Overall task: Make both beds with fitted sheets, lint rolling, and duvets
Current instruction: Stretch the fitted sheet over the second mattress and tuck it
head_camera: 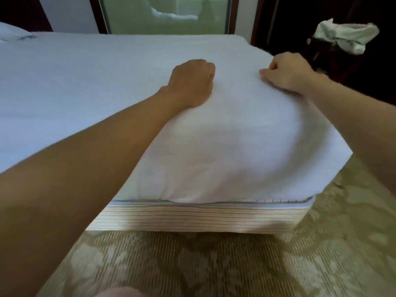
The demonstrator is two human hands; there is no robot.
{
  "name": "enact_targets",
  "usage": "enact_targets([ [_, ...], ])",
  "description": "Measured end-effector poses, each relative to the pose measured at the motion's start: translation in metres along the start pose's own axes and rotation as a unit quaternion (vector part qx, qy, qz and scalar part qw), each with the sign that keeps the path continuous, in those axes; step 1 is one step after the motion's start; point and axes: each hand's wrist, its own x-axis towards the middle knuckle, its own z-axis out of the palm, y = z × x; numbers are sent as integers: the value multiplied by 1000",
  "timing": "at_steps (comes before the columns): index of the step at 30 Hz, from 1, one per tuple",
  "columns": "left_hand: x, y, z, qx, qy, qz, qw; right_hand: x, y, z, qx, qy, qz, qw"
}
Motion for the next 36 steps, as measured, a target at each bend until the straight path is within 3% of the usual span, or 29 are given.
enact_targets([
  [4, -3, -15, 31, 33, 15, 18, 999, 14, 26, 38, -36, 69, -12, 997],
  [9, -15, -11, 33, 92, 74, 46, 992, 6, 32, 45, -16, 93, -53, 994],
  [14, -24, -4, 25, 31, 59, 15, 998, -12, 24, 45, -10, 147, -53, 988],
  [18, -19, -4, 19, -42, 40, -18, 998, -15, 15, 38, -11, 101, -7, 995],
  [21, -7, 2, 10, 11, -72, -47, 996, -13, 5, 23, -39, 32, 20, 999],
  [23, 11, 21, -15, 75, -234, -107, 963, -2, -4, -4, 10, -148, 54, 987],
  [25, 31, 49, -52, 80, -399, -162, 899, 1, -12, -44, 118, -379, 114, 911],
  [26, 37, 64, -72, 60, -458, -165, 871, -4, -14, -67, 161, -458, 147, 862],
  [27, 39, 81, -93, 29, -497, -162, 852, -14, -15, -91, 174, -497, 160, 835],
  [30, 19, 128, -161, -76, -546, -164, 818, -58, -3, -171, 146, -478, 171, 849],
  [33, -4, 171, -227, -138, -580, -181, 782, -97, 19, -253, 166, -493, 220, 825],
  [36, -26, 204, -267, -166, -581, -205, 770, -124, 51, -319, 184, -452, 302, 819],
])
